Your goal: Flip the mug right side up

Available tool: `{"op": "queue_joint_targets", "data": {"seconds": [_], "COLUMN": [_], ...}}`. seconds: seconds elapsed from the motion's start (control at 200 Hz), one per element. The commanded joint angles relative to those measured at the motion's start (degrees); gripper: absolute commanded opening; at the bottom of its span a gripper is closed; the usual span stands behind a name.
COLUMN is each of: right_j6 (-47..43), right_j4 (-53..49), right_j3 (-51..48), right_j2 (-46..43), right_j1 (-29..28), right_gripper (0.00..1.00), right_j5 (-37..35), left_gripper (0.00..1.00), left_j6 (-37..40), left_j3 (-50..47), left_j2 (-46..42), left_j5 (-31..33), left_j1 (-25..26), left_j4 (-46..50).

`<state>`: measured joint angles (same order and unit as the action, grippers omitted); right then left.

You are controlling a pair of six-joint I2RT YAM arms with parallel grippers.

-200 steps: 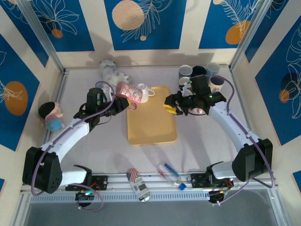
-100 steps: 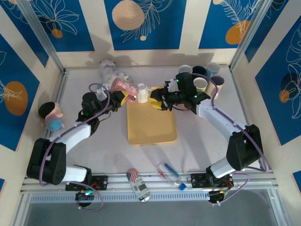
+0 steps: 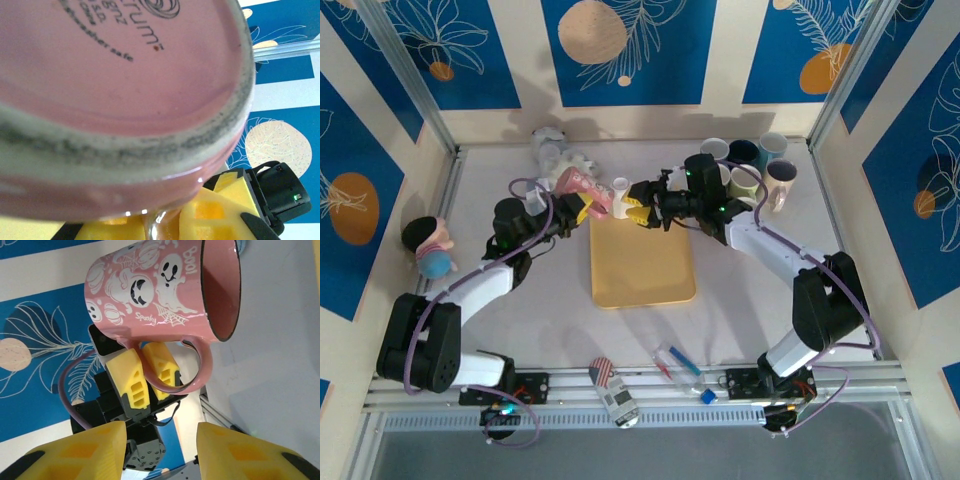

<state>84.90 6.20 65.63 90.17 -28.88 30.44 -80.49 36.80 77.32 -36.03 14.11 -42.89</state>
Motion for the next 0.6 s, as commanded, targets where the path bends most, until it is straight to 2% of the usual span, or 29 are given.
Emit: {"op": "queue_joint_targets", "data": {"seconds": [0.0,0.195,0.595], "right_j6": [8.33,18.4,33.32], "right_j4": [5.47,11.62,30.24], "right_j3": [-3.04,-8.15,-12.28], "right_j2": [-0.65,-2.28,0.35], "right_j1": [-0.88,-2.82,-7.49], "right_gripper": [0.46,0.56,0.55], "right_j5": [0.18,-2.95,-12.41], "left_gripper": [0.0,0.0,0.0], "left_j6": [-0.46,-1.51,-2.7], "left_j3": [2.98,3.88,4.51], "left_j2": [-2.36,-2.37,-1.87], "left_j5": [-1.56,-1.33,-0.62], "left_j1": [-0.4,-0.28,0.09], "left_j4": [-11.35,-13.07,-16.52]}}
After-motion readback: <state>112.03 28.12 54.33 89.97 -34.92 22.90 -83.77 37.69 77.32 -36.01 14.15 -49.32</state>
